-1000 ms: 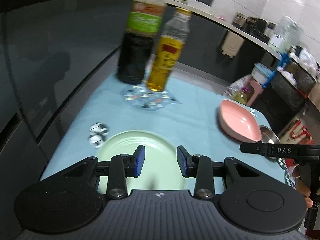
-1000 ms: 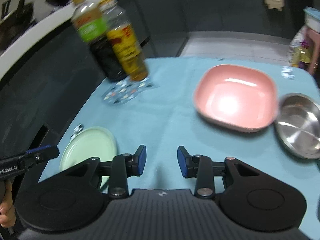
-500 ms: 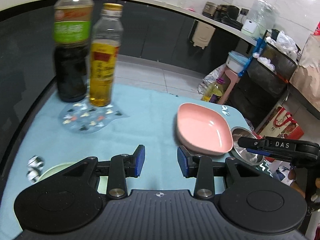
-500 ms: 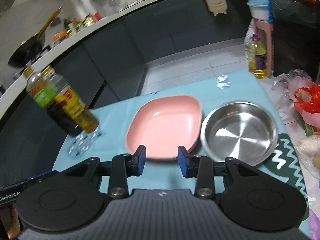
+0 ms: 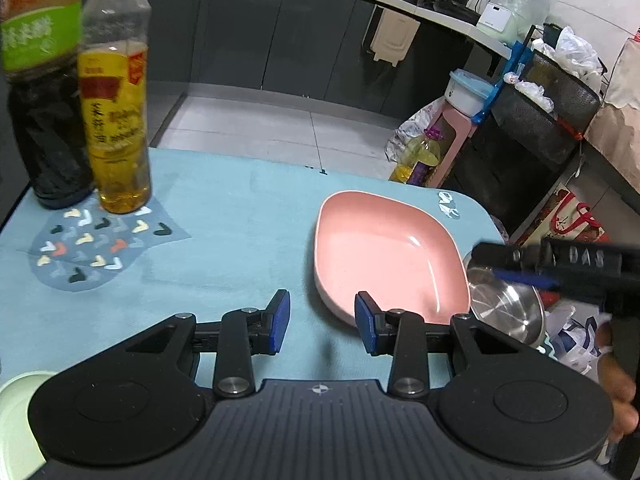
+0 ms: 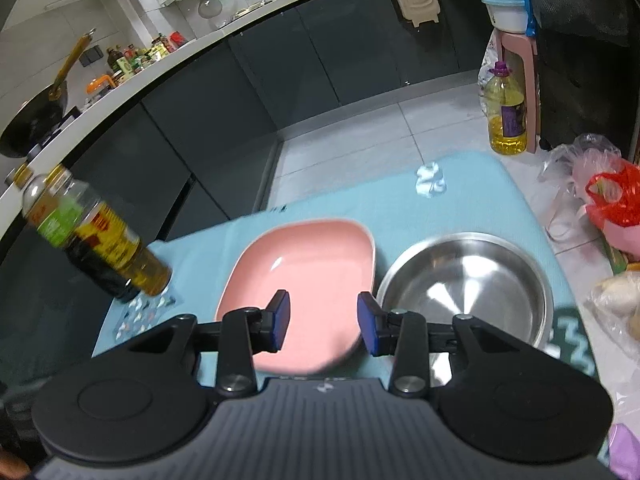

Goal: Organize plates and bowls
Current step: 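Move both grippers to the pink square dish and close on its rim, then carry the pink square dish with both grippers and lower it onto the green plate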

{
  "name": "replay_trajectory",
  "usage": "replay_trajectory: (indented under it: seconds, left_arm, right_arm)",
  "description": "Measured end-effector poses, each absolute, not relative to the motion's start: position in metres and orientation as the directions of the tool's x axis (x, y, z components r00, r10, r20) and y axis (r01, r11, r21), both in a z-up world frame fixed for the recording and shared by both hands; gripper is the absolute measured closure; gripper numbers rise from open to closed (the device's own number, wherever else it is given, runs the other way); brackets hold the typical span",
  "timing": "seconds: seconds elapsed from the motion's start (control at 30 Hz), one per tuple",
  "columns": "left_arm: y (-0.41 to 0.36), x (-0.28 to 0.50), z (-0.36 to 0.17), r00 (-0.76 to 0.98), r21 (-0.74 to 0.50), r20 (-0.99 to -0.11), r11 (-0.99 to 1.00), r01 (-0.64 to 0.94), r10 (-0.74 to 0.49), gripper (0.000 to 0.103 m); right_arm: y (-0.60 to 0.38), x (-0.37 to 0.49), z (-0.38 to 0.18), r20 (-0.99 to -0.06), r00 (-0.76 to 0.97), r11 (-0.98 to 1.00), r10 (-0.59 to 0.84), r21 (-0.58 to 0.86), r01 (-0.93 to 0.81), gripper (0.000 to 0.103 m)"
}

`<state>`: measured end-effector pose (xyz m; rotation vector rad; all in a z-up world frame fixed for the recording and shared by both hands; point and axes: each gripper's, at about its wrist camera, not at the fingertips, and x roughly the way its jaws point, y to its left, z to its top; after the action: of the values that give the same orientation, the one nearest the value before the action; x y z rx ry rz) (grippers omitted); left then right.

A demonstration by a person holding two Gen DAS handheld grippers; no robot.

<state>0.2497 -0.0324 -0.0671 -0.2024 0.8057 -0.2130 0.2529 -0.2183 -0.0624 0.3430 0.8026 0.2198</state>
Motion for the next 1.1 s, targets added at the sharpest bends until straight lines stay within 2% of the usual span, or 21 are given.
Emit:
replay_trajectory:
  seconds: [0.2, 0.63, 0.7, 0.73, 0.8, 1.1]
  left_arm:
    - [-0.038, 0.265, -0.082, 0.642, -0.261, -0.72, 0.96, 0.102, -0.264, 0.07]
    - [-0.033, 0.275, -0.09, 0.626, -0.309, -0.718, 0.945, 0.104, -0.304, 0.07]
    - [-0.032, 0.276, -0.091, 0.618, -0.324, -0.719, 0.94, 0.106, -0.317, 0.078]
    - [-0.032, 0.276, -0.091, 0.61, -0.333, -0.722, 0.937, 0.109, -0.328, 0.083]
    - [-0.03, 0.273, -0.089, 0.606, -0.325, -0.73, 0.94, 0.099, -0.316, 0.084]
    - [0.002, 0.233, -0.067, 0.662, -0.311, -0.692, 0.946, 0.086, -0.287, 0.086]
  right_arm:
    - [-0.218, 0.287, -0.075, -0.696, 0.665, 0.946, 0.271, 0.32, -0.051, 0.067]
    - [-0.205, 0.316, -0.091, -0.753, 0.619, 0.972, 0.224, 0.222, -0.082, 0.067]
    - [-0.201, 0.318, -0.093, -0.763, 0.604, 0.971, 0.231, 0.218, -0.096, 0.073]
    - [-0.198, 0.316, -0.094, -0.764, 0.606, 0.974, 0.222, 0.2, -0.105, 0.082]
    - [-0.196, 0.312, -0.093, -0.764, 0.611, 0.978, 0.209, 0.177, -0.113, 0.089]
    - [-0.181, 0.278, -0.07, -0.737, 0.618, 0.962, 0.274, 0.217, -0.168, 0.089]
